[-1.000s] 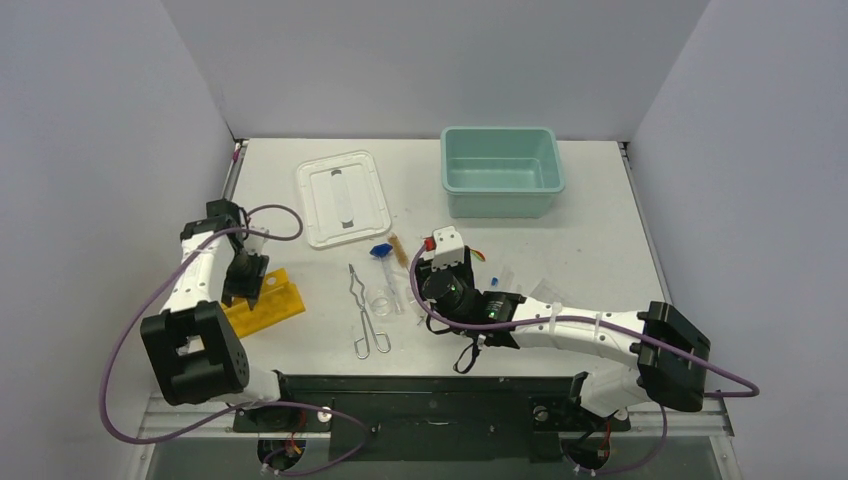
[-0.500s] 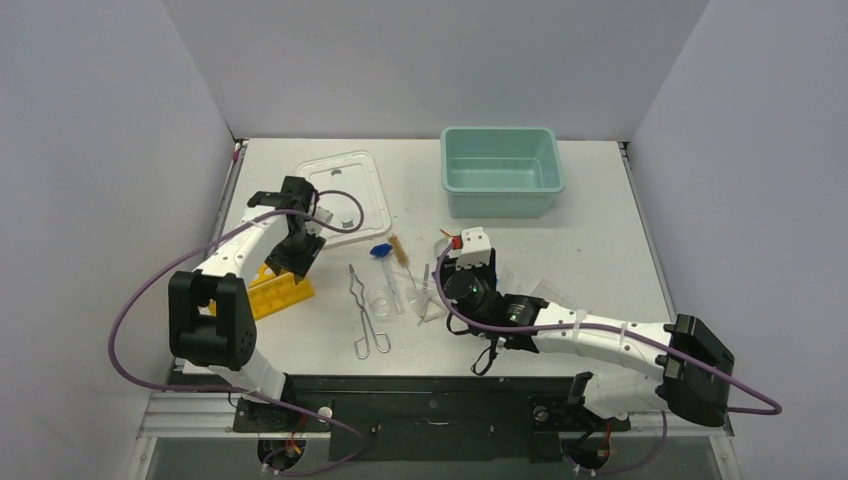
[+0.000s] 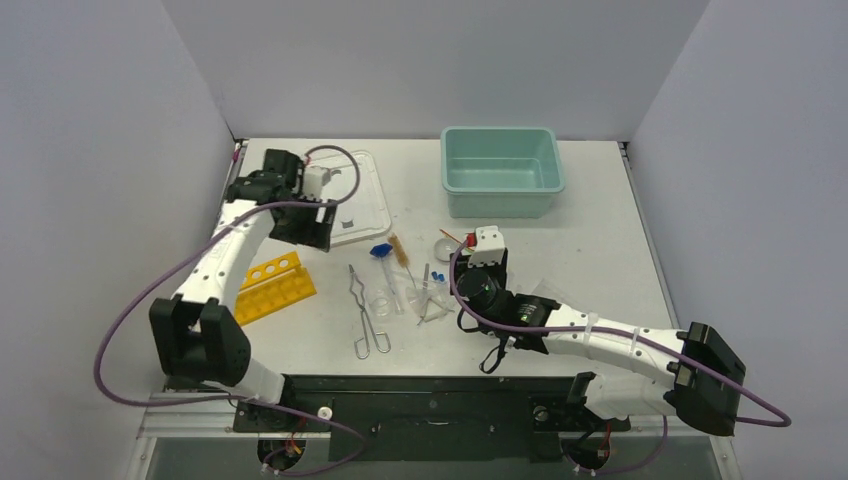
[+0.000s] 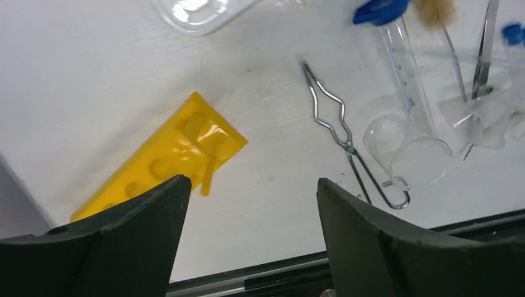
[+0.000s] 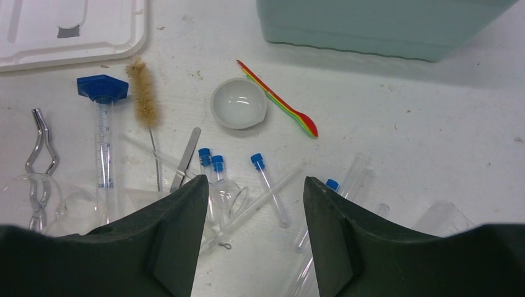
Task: Organize the chemistry lab equipment
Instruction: Move the test tube rack to the center of the board.
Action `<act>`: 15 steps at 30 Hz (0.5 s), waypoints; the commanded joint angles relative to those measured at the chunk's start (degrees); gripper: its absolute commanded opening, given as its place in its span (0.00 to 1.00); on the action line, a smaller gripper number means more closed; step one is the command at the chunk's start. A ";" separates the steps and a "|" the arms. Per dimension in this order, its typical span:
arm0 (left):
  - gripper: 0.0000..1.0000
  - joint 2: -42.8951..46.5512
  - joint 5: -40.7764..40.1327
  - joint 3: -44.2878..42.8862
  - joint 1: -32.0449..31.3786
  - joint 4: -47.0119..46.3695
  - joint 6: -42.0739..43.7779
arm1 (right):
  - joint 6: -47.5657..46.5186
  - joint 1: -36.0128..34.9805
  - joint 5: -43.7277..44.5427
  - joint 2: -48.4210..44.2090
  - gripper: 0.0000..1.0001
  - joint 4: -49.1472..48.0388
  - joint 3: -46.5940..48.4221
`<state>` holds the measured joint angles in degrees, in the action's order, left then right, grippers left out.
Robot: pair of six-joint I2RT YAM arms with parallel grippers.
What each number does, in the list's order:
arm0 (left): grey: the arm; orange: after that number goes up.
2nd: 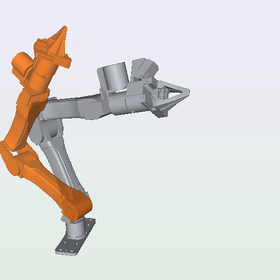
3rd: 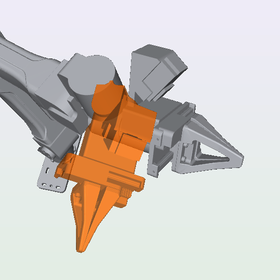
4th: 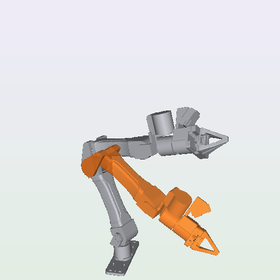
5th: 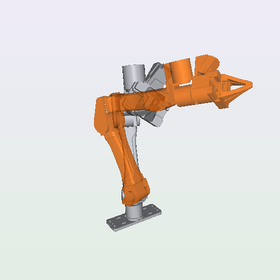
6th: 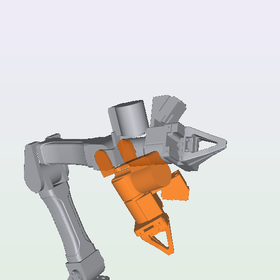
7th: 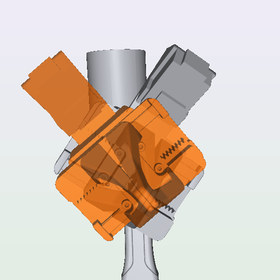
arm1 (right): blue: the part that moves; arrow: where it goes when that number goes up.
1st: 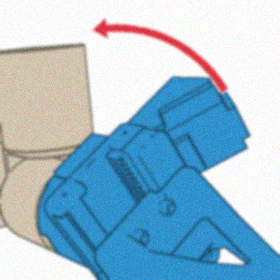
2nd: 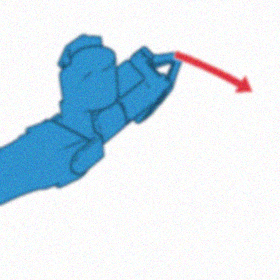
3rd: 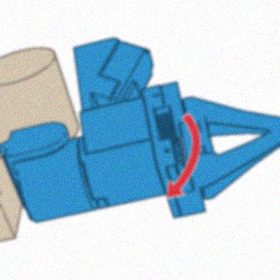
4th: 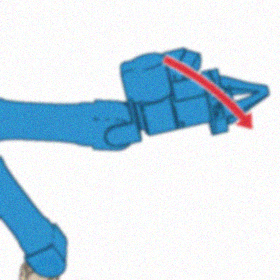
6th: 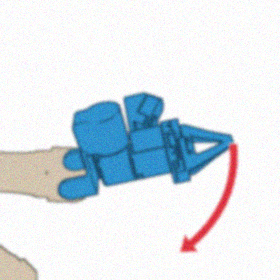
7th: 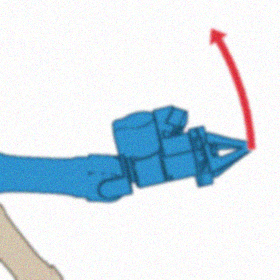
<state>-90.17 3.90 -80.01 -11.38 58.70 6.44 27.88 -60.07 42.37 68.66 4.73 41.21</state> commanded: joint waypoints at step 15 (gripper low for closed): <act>0.56 14.27 3.25 17.64 20.84 -14.99 -13.05 | 2.18 -1.64 -2.09 -1.87 0.50 -5.78 -4.20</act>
<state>-78.43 6.59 -62.30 9.45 52.03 -3.57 28.84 -61.06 40.49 68.64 2.46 37.93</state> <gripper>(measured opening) 0.579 0.501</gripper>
